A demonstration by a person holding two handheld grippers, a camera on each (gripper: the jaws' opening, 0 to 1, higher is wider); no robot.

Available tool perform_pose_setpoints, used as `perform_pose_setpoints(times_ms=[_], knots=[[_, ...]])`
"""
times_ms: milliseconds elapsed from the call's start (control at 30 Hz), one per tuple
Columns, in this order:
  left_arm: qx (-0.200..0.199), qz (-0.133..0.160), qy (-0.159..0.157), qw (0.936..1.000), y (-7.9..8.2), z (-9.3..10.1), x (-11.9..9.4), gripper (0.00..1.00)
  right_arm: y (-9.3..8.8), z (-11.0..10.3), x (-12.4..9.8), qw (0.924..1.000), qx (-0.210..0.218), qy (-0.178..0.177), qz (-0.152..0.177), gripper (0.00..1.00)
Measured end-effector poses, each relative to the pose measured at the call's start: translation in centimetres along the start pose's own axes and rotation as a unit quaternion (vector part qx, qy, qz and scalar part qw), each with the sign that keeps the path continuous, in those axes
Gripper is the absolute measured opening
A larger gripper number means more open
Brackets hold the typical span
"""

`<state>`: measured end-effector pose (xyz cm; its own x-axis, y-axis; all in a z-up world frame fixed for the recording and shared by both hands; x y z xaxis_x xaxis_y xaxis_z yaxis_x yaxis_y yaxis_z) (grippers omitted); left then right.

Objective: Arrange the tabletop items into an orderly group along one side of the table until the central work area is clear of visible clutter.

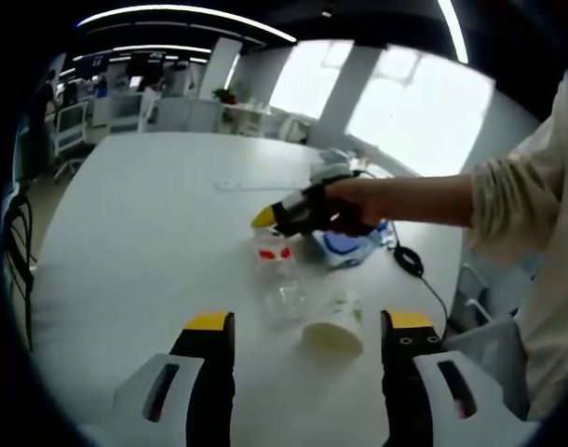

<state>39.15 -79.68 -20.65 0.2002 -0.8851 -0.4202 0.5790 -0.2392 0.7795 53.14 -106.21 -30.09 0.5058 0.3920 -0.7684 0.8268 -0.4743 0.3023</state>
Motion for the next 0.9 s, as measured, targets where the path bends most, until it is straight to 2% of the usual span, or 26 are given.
perform_pose_setpoints(times_ms=[333, 900], knots=[[-0.007, 0.0, 0.004, 1.0, -0.4, -0.4, 0.1, 0.58, 0.1, 0.1, 0.4, 0.9997, 0.02, 0.009, 0.002, 0.2], [-0.008, 0.001, 0.003, 1.0, -0.5, -0.7, 0.3, 0.58, -0.4, -0.9, -0.2, 0.9991, 0.007, 0.029, 0.028, 0.18]])
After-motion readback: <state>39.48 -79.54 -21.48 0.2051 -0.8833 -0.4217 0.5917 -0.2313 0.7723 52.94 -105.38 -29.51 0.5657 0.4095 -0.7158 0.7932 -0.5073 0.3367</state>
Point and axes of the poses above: the point that each gripper's makers call its tool centre point, and the gripper's own axes: x roughly forward along the fingers, z roughly to its right, y roughly out of its top, the point moved 9 cm from there along -x, roughly backward along the fingers, and after that the axes turned 11 degrees about -y, right-handed, at the moved point
